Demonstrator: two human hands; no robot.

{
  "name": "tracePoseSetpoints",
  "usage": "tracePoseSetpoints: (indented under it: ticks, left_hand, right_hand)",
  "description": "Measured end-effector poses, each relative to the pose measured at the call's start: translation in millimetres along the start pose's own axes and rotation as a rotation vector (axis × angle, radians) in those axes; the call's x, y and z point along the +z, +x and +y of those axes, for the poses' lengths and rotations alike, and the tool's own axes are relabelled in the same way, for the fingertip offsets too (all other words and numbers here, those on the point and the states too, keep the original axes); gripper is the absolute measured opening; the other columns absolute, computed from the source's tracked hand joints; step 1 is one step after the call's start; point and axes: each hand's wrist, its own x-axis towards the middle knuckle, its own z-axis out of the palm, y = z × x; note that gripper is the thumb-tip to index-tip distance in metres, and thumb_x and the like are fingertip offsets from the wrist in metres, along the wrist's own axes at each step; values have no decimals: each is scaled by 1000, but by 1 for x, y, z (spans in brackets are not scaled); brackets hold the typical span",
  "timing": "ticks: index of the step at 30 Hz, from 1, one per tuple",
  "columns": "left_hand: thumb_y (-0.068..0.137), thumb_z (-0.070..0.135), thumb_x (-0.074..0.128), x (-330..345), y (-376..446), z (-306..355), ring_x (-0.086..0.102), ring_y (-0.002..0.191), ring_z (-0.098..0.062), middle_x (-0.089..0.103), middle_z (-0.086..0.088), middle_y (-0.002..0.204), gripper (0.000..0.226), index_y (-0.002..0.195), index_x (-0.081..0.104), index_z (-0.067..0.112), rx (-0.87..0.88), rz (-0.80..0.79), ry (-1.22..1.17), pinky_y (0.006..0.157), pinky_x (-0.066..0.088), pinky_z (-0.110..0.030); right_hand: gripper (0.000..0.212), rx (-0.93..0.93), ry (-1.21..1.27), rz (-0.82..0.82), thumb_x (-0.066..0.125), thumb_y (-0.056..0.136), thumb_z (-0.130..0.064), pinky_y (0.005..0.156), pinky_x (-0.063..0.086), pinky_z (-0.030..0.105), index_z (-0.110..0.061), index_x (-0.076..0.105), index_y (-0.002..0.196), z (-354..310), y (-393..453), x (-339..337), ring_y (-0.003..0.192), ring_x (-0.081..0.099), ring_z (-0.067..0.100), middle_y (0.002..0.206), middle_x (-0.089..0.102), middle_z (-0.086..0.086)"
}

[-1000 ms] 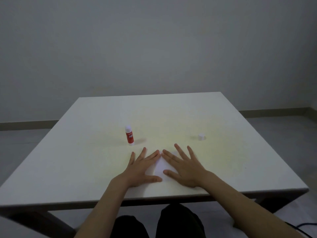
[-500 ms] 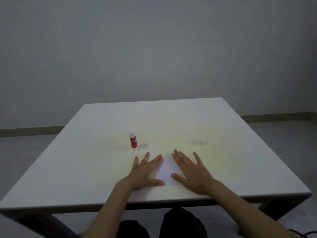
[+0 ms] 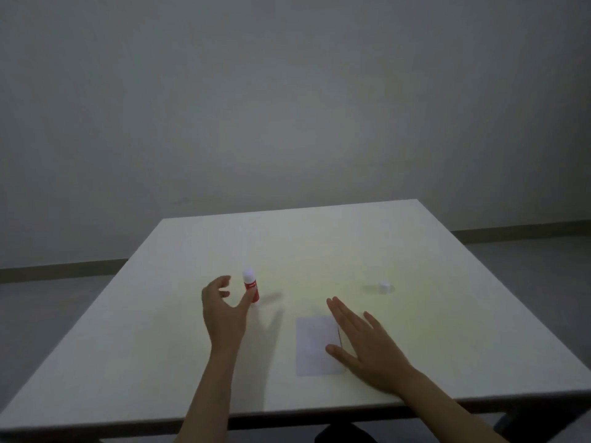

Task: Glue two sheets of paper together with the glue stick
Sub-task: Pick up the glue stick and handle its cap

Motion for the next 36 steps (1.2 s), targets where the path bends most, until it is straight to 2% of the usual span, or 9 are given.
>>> tracePoseSetpoints:
  ticks: [3,6,9,13,17,20,25,33,36]
  left_hand:
    - [79,18,73,11,14,-3,50,124,-26,50,-9,139,67,138,42,6,-113,-150,56,100,42,-39]
    - [87,18,63,19,14,-4,65,94,-26,74,-6,92,13,91,68,7,-24,-201,98,79,46,-34]
    - [85,19,62,20,7,2,59,58,-10,65,3,54,28,60,60,7,14,-178,91,59,40,-23]
    - [82,26,65,19,-21,23,64,60,0,69,-3,54,35,50,59,16,98,-386,62,58,40,-6]
    - [81,24,69,22,-51,49,70,80,4,76,19,72,15,69,76,19,47,-520,-153,75,44,-11]
    - [84,18,65,18,-60,69,73,85,-7,78,8,88,13,89,76,23,-61,-571,-406,72,52,-12]
    - [83,22,60,1,-61,89,74,77,-12,79,3,83,14,87,73,21,-94,-621,-536,60,55,-15]
    - [76,12,73,3,-77,101,74,85,-9,79,6,84,22,73,77,34,-53,-501,-478,75,52,-16]
    - [73,16,75,0,-79,102,74,84,-10,79,4,83,16,74,77,32,-66,-501,-484,73,51,-15]
  right_hand:
    - [72,44,63,22,20,90,-64,118,2,28,-34,-13,147,0,1,-2,143,-3,-5,154,-10,-21]
    - [72,55,65,21,21,90,-63,118,2,27,-32,-9,148,0,1,0,143,0,-5,157,-4,-19]
    - [73,64,69,17,22,90,-63,118,2,27,-30,-5,149,1,3,2,144,3,-2,159,1,-15]
    - [66,115,127,10,28,95,-53,120,8,31,-25,4,150,-3,4,-5,146,7,4,160,8,-8]
    - [48,150,465,102,34,99,-36,117,20,28,-23,28,145,-29,9,-23,140,28,8,154,30,-4]
    - [31,200,902,15,34,100,-34,97,42,24,-30,62,112,-57,7,-37,105,59,-6,113,69,-14]
    - [25,94,1293,-256,43,98,-26,97,47,40,-19,66,106,-63,-6,-61,84,65,20,86,70,4]
    - [21,312,687,447,73,79,-25,70,51,21,-14,60,91,-92,-2,-37,65,61,7,78,69,-4]
    - [32,308,689,321,75,76,-31,64,48,17,-15,53,92,-87,0,-45,67,61,12,82,66,-4]
